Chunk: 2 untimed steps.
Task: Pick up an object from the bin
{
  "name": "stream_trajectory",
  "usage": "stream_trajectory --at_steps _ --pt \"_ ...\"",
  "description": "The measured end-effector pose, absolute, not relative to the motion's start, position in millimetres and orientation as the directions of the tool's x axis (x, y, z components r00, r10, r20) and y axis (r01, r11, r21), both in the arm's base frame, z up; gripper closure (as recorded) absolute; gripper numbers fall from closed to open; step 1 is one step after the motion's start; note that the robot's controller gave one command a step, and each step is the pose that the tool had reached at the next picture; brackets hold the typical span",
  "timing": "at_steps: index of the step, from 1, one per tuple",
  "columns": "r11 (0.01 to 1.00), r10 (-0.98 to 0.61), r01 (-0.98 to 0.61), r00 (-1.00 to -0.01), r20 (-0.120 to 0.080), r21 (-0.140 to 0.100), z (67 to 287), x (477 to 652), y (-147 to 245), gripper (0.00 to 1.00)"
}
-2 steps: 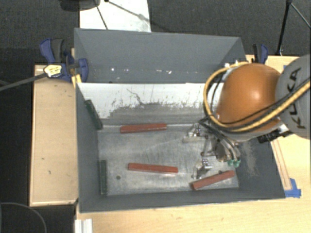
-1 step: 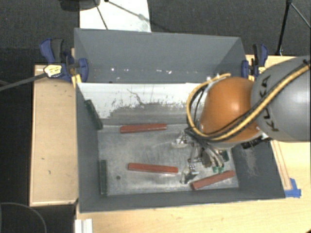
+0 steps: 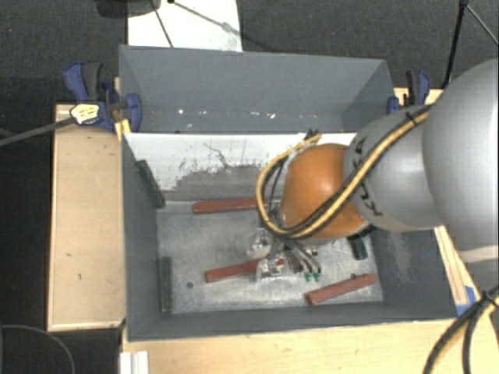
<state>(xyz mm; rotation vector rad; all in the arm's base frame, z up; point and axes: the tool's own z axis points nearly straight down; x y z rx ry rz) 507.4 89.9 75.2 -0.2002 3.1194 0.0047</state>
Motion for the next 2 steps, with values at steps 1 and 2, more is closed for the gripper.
stream_trajectory --at_steps 1,2 --pt "0.992 -0.127 -0.127 -0.992 -0.016 0.002 75 507.4 90 1.00" --pt "0.993 -0.117 -0.118 -0.993 -0.003 0.000 205 528.7 84 1.00"
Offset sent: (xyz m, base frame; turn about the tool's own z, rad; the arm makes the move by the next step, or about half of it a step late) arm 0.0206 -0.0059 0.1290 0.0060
